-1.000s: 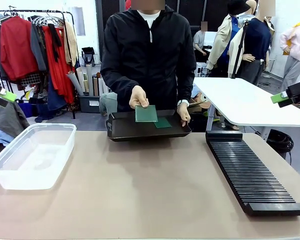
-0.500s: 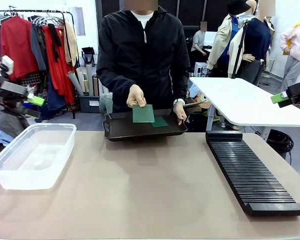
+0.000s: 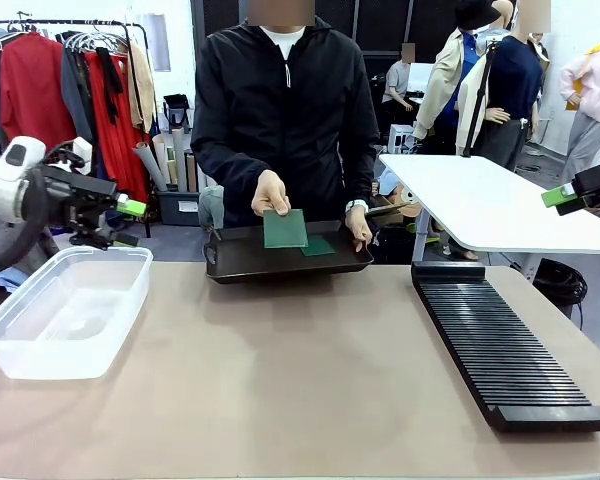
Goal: Sort PCBs into racks and boxes based on the side picked up.
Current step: Pick up the Blank PCB handed by the Human.
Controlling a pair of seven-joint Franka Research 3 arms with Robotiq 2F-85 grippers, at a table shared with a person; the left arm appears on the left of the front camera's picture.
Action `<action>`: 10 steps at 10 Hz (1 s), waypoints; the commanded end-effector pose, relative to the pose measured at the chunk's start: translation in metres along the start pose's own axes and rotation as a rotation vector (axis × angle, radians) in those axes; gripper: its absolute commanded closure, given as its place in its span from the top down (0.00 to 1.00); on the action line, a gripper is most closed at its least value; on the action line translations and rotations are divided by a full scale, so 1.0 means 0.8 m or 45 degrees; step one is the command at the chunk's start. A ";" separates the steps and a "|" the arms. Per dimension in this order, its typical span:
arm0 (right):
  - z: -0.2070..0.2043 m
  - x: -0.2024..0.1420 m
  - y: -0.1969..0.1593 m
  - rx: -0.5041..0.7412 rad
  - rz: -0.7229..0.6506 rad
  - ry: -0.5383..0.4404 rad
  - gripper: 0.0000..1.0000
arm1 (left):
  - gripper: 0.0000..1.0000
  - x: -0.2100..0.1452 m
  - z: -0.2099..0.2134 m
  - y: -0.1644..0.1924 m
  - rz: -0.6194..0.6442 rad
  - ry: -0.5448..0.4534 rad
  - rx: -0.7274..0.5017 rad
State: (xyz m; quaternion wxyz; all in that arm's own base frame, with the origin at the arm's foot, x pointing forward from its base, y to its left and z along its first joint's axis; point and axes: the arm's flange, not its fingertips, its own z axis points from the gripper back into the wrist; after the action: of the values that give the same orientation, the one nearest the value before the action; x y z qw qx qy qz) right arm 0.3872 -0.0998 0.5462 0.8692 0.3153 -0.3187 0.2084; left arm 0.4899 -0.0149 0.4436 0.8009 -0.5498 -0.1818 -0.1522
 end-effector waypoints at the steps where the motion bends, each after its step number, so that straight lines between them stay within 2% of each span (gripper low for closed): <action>1: -0.001 0.000 0.000 -0.005 0.003 -0.019 1.00 | 1.00 0.019 -0.017 0.005 0.022 -0.035 -0.061; 4: -0.001 0.000 0.000 -0.005 0.003 -0.019 1.00 | 1.00 0.034 -0.065 0.020 0.070 -0.022 -0.139; 7: -0.001 0.000 0.000 -0.005 0.003 -0.019 1.00 | 1.00 0.044 -0.100 0.029 0.034 -0.012 -0.236; 10: -0.001 0.000 0.000 -0.005 0.003 -0.019 1.00 | 1.00 0.046 -0.134 0.044 0.091 -0.055 -0.358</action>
State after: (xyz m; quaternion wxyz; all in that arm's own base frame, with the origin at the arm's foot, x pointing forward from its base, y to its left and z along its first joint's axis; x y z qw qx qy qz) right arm 0.3871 -0.1000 0.5461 0.8694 0.3150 -0.3188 0.2081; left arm 0.5456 -0.1018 0.3987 0.7358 -0.6466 -0.1495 -0.1347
